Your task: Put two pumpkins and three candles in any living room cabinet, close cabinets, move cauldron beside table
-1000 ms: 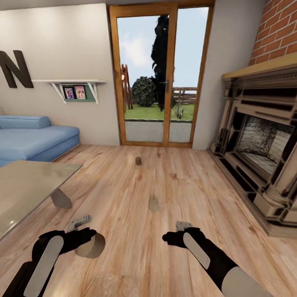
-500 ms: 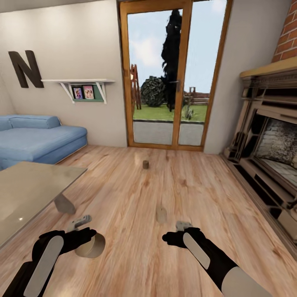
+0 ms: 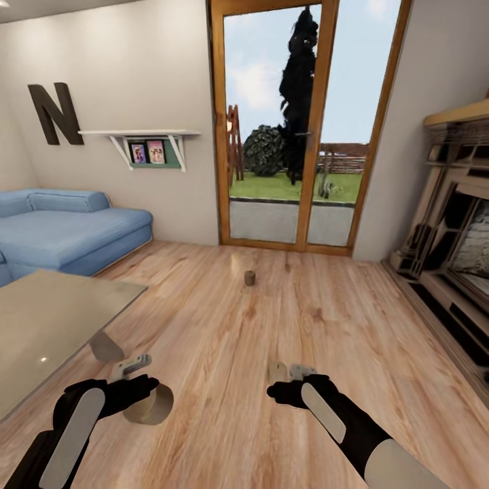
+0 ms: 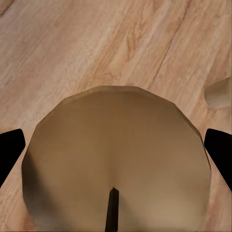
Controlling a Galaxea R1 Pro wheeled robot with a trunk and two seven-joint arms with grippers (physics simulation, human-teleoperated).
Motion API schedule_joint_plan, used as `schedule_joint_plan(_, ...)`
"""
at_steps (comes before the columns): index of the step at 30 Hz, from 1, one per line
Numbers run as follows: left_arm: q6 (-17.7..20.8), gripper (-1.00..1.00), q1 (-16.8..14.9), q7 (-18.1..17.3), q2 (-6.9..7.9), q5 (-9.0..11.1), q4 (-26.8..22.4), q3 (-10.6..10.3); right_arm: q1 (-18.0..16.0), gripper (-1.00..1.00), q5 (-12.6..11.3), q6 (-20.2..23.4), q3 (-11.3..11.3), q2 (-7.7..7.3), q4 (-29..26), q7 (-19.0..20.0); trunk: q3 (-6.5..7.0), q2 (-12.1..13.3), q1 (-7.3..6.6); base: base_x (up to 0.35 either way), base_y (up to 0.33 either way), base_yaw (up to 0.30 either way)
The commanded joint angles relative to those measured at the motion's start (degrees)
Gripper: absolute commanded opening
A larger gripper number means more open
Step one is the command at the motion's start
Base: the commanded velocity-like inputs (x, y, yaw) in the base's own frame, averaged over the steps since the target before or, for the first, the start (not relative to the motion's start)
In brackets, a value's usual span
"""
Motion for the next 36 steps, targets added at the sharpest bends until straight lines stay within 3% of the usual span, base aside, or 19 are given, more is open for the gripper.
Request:
schedule_joint_plan(1,0.1,-1.0,-0.03,0.54,0.01,0.69,-0.06,0.01,-0.06,1.0,-0.6,0.02,0.27,-0.07,-0.1,-0.56,-0.06,-0.03,0.02,0.334,-0.05,0.003)
schedule_joint_plan(25,0.1,-1.0,0.0,0.52,-0.26,0.69,0.02,-0.06,-0.06,1.0,-0.41,0.02,0.65,0.16,0.07,-0.63,-0.06,-0.03,0.02,0.33,-0.058,0.0)
schedule_joint_plan(36,0.1,-1.0,0.03,0.49,-0.49,0.68,0.37,-0.46,-0.06,1.0,-0.67,0.02,0.76,0.28,0.31,-0.84,-0.06,-0.03,0.02,0.09,0.0,0.0)
